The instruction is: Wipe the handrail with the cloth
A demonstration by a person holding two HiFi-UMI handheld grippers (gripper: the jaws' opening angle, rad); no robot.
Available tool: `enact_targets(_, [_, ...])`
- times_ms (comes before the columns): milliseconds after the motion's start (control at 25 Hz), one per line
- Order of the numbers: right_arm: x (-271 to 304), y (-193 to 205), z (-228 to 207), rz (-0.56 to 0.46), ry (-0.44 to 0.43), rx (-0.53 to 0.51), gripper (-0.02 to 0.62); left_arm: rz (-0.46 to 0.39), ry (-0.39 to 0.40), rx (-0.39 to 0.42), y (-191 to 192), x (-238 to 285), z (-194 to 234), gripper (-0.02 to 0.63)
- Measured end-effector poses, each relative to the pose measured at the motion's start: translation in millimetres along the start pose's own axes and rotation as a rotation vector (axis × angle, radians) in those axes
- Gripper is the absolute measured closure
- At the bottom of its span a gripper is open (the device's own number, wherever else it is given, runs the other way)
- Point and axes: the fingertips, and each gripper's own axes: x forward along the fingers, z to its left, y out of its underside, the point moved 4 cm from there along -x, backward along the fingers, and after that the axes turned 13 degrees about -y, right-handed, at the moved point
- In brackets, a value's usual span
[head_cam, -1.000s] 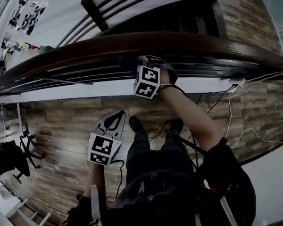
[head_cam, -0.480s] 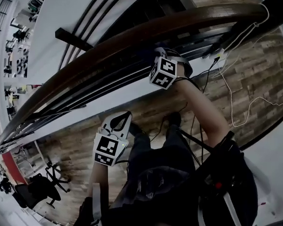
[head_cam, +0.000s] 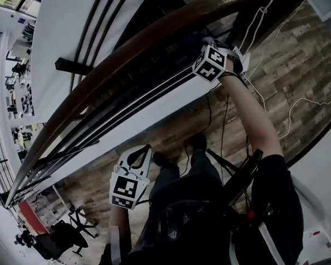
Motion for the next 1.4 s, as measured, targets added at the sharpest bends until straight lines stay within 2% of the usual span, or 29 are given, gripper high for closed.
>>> enact_targets(200, [-12.3,60.2,-54.5,0.044,0.102,0.132,0.557,0.023,-0.027,-0.014,0.4,0.8,-4.8,0.598])
enact_targets(320, [-18.9,83.0,-80.8,0.083,0.136,0.161,0.557,0.024,-0.032,-0.034,-1.8,2.9,-2.6,0.598])
enact_targets(600, [-29.8,93.0,-114.6,0.119,0.162,0.215,0.557,0.033,-0.052,-0.051,5.8,4.9,-7.6,0.598])
enact_targets(760, [-41.8,94.5,-104.2,0.111,0.184,0.207,0.557,0.035,-0.065,-0.060,11.0,-2.3,-11.8,0.598])
enact_targets(880, [-68.8,84.6,-89.0,0.044,0.177,0.237,0.556,0.012,-0.089,-0.063,10.9,-13.6,-5.2,0.598])
enact_targets(960, [-89.6,66.6,-61.6,-0.022,0.116,0.238,0.555,-0.012,-0.106,-0.073,10.9,-22.9,1.0,0.598])
enact_targets(1080, [-120.6,28.6,10.1,-0.166,-0.060,0.228,0.555,-0.046,-0.118,-0.103,15.2,-32.8,5.4,0.598])
enact_targets(1240, [-160.7,-22.9,108.8,-0.382,-0.263,0.230,0.555,-0.126,-0.087,-0.159,11.2,-36.2,14.7,0.598])
enact_targets(1400, [-187.1,-84.1,195.9,-0.560,-0.428,0.270,0.555,-0.231,-0.058,-0.142,5.9,-56.3,27.9,0.598])
